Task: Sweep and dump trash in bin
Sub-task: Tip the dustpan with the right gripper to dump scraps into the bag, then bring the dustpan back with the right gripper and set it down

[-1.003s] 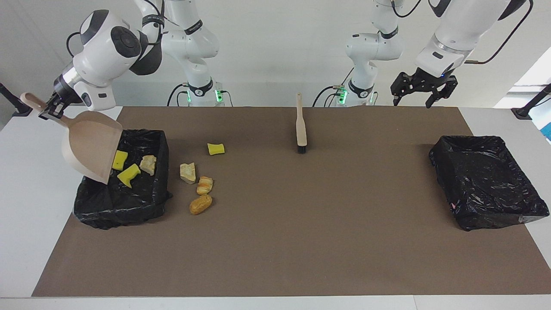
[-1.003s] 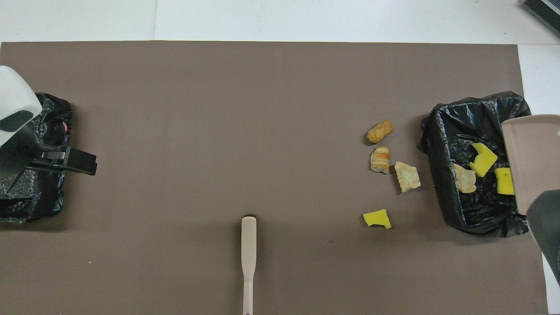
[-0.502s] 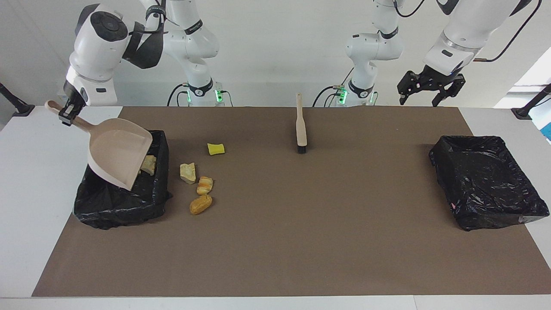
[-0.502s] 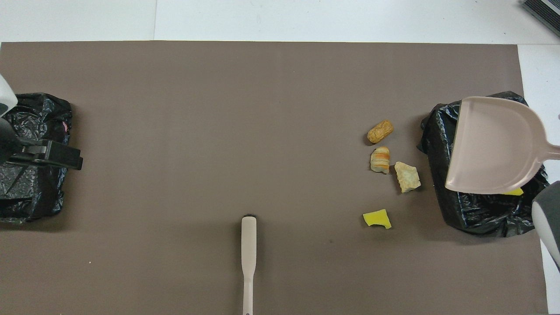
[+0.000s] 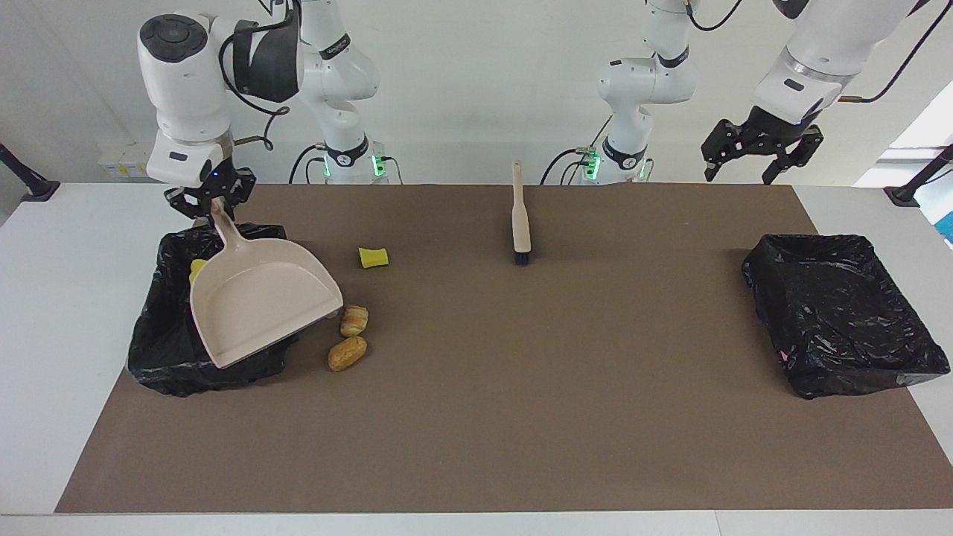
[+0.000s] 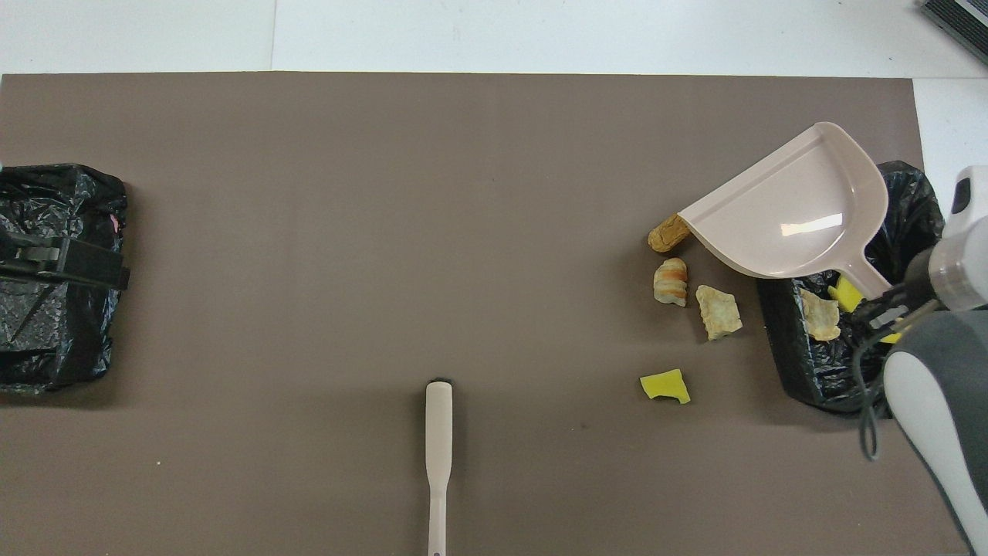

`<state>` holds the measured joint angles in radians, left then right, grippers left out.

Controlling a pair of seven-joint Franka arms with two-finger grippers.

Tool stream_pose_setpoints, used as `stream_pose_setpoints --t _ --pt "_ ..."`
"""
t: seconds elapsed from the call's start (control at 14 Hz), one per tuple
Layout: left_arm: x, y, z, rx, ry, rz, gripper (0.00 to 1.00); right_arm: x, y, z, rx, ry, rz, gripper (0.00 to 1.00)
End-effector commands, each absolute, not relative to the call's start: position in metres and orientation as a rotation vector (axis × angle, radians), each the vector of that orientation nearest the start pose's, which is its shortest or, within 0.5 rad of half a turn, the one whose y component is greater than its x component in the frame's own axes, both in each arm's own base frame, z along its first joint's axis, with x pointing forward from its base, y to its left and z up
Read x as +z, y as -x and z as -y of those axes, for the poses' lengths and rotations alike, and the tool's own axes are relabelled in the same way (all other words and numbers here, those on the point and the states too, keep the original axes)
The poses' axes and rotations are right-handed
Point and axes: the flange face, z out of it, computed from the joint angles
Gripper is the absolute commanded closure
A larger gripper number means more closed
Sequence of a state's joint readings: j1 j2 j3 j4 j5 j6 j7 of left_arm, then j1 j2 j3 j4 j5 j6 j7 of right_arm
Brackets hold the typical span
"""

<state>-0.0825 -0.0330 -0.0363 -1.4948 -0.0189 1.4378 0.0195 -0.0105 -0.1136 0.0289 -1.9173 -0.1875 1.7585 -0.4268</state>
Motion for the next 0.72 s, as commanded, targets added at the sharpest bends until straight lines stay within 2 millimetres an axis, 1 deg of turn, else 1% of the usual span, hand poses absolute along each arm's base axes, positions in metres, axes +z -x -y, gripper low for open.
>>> stream_pose_setpoints --t 0.0,0.07,0.14,0.22,0.29,0.36,0.43,0.5,0.57,0.65 --pt "0.673 -0.529 0.059 -0.002 3.135 -0.229 0.0 0.524 -0.535 -0.034 0.144 3.178 0.482 1.0" --pt "0.674 -0.531 0.058 -0.026 3.136 -0.215 0.0 0.516 -0.541 -0.052 0.157 3.166 0.437 1.0" --pt "0.674 -0.53 0.058 -0.019 3.137 -0.208 0.0 0.507 -0.547 -0.076 0.17 3.15 0.418 1.0" --pt "0.674 -0.529 0.059 -0.017 3.137 -0.21 0.0 0.501 -0.553 -0.105 0.168 3.138 0.433 1.0" --pt "0.674 -0.529 0.059 -0.019 3.139 -0.201 0.0 0.493 -0.555 -0.14 0.168 3.137 0.452 1.0" --pt "0.674 -0.53 0.059 -0.021 3.139 -0.201 0.0 0.483 -0.555 -0.171 0.184 3.151 0.421 1.0" --pt "0.674 -0.529 0.059 -0.017 3.139 -0.203 0.0 0.481 -0.561 -0.195 0.151 3.156 0.354 1.0" --pt "0.674 -0.529 0.058 -0.019 3.139 -0.201 0.0 0.479 -0.565 -0.225 0.133 3.146 0.283 1.0" --pt "0.674 -0.529 0.058 -0.019 3.139 -0.201 0.0 0.47 -0.564 -0.262 0.142 3.142 0.233 1.0" --pt "0.674 -0.529 0.058 -0.017 3.139 -0.203 0.0 0.465 -0.566 -0.295 0.126 3.146 0.18 1.0"
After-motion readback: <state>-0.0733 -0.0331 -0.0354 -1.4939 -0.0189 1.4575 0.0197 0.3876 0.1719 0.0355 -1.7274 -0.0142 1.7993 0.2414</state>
